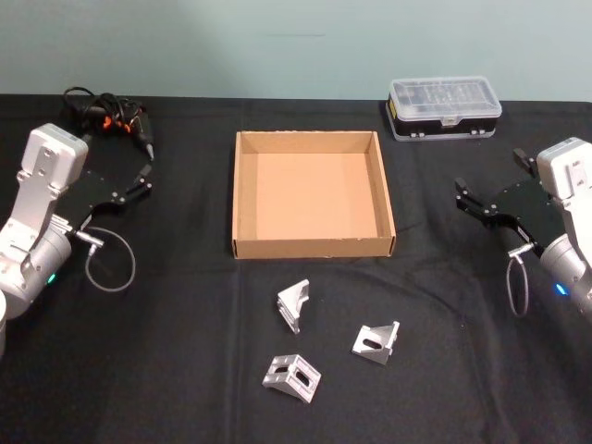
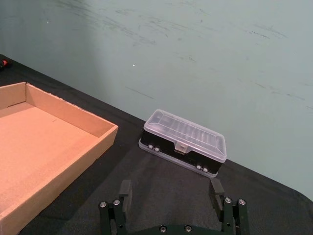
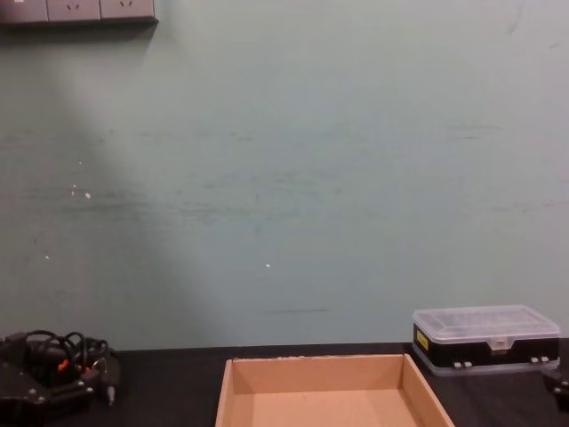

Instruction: Use one hand to pick up the angle iron from the table and place it into the box.

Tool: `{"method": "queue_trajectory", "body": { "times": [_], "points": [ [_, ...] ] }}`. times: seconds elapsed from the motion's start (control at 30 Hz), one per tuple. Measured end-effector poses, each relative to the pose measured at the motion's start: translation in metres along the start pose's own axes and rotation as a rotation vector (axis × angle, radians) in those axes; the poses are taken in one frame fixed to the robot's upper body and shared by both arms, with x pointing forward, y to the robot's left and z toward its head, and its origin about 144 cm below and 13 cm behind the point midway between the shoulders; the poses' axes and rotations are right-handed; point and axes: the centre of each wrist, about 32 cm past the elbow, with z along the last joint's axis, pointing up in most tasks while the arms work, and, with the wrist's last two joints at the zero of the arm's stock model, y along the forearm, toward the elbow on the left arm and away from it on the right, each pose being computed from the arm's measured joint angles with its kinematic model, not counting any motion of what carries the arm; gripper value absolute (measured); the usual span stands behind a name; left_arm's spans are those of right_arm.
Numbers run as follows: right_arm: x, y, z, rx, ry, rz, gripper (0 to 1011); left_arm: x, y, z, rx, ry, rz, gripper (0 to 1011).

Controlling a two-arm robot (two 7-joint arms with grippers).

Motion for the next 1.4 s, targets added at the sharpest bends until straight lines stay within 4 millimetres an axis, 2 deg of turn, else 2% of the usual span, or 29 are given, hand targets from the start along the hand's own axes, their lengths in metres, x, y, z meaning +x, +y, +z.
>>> {"method": "queue_trajectory", "body": {
  "times": [1.4],
  "points": [
    [0.0,0.0,0.0,0.0,0.0,0.0,1004,0.0,0.0,0.0,0.0,0.0,0.0,1000]
  ]
}}
